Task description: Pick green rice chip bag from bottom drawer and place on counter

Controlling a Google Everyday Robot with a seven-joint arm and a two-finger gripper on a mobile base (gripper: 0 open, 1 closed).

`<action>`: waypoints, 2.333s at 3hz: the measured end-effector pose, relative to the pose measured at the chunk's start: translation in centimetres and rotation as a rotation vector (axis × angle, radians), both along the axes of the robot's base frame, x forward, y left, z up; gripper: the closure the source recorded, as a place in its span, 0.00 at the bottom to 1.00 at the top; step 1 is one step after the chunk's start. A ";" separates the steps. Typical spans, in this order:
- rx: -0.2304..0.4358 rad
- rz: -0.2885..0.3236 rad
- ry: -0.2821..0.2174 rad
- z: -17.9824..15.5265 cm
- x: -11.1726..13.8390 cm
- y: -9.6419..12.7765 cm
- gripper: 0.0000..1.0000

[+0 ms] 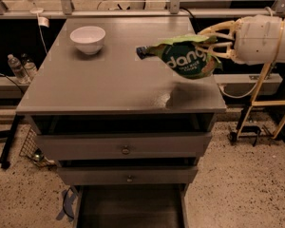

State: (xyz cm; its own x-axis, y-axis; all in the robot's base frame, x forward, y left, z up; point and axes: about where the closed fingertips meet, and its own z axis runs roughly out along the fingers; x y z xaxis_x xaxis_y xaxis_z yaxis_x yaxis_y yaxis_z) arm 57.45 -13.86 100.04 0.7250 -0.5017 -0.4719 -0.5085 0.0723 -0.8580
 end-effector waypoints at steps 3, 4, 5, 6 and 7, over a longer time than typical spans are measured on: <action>-0.023 0.076 0.083 -3.0 3.1 2.8 1.00; -0.025 0.078 0.115 -4.4 4.1 2.9 1.00; -0.025 0.074 0.162 -6.3 4.7 2.7 1.00; -0.025 0.080 0.163 -6.3 4.7 3.1 0.75; -0.025 0.084 0.164 -6.3 4.7 3.3 0.53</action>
Offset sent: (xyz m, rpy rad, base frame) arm 0.0257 0.0303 -0.0324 -0.0273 0.0939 0.0967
